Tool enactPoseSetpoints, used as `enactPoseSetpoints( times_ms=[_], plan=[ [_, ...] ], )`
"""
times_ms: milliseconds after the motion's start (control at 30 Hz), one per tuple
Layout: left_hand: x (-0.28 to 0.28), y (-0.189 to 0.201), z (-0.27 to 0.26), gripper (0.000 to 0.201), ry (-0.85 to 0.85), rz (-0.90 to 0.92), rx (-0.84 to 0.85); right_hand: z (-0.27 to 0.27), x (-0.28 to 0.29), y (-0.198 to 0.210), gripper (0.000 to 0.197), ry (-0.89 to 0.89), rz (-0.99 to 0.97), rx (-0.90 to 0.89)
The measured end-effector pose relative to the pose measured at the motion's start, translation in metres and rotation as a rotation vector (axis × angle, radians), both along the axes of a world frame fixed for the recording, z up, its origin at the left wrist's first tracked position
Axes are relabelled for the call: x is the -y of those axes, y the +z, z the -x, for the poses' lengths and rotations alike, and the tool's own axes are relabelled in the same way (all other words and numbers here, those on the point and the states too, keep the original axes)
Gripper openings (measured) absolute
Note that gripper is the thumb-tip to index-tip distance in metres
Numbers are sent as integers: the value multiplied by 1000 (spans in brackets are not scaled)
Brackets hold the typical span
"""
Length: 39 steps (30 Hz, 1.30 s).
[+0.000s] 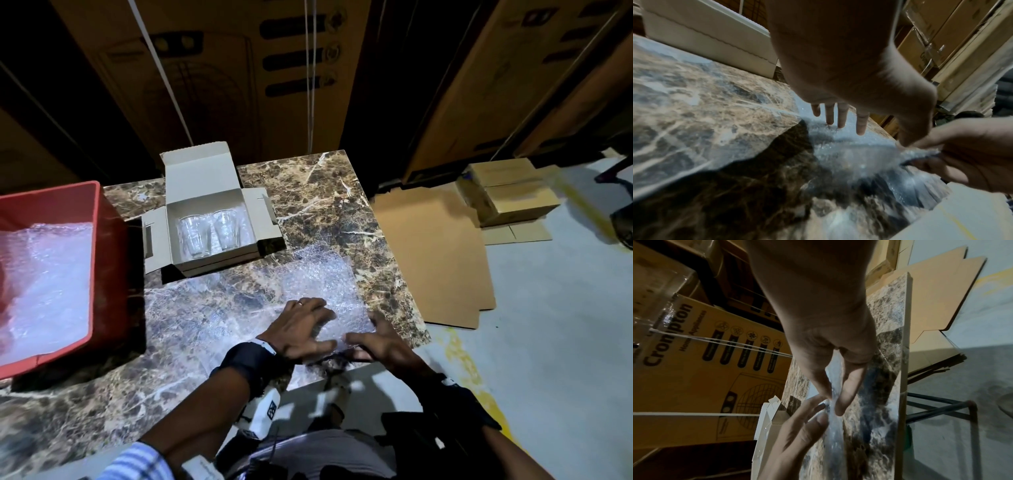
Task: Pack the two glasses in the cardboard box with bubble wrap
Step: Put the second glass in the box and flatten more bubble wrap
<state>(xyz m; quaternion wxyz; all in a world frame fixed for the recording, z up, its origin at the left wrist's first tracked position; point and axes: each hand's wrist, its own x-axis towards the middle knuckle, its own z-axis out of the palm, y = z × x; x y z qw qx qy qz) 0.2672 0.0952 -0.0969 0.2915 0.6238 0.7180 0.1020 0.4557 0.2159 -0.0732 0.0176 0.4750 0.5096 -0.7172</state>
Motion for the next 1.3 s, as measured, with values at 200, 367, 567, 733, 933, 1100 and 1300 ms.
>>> enactPoseSetpoints(
  times_ms=[200, 367, 567, 733, 933, 1100, 1300],
  plan=[
    [6, -10, -7, 80, -8, 66, 1, 2, -15, -14, 95, 323, -298, 251],
    [9, -14, -4, 73, -69, 45, -31, 8, -24, -11, 121, 663, -797, 562],
    [11, -18, -16, 58, 38, -137, -118, 23, -32, -18, 57, 692, -997, 360],
    [8, -21, -9, 48, 260, -166, -110, 56, -53, -30, 40, 569, -1070, 219],
    [7, -24, -7, 56, 215, -34, -190, 108, -75, -32, 40, 833, -1253, 212],
    [9, -25, -13, 58, 245, -11, -220, 121, -78, -27, 25, 852, -1203, 250],
    [11, -21, -13, 51, 294, -86, -246, 135, -94, -22, 13, 791, -1109, 84]
  ],
)
